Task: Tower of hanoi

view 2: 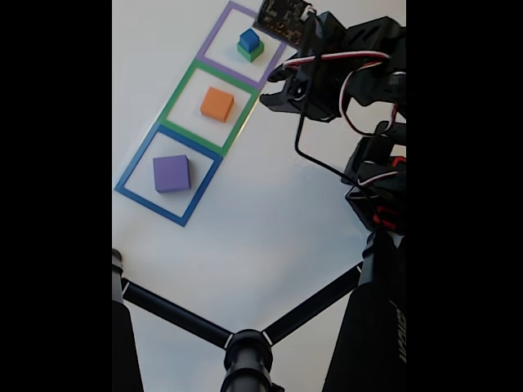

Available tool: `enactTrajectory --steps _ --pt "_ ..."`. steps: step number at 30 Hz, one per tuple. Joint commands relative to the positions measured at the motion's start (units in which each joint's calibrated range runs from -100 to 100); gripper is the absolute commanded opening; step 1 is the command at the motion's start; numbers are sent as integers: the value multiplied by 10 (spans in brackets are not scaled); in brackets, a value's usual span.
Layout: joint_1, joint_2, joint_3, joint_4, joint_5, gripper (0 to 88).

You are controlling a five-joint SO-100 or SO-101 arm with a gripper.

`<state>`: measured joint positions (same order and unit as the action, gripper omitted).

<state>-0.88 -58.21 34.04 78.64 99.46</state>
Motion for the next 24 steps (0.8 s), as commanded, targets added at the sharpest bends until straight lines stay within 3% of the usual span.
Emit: enactTrajectory --steps 1,13,24 --pt "21 -9 119 -140 5 238" --pt "61 68 451 -673 5 344" --pt "104 246 562 -1010 5 437"
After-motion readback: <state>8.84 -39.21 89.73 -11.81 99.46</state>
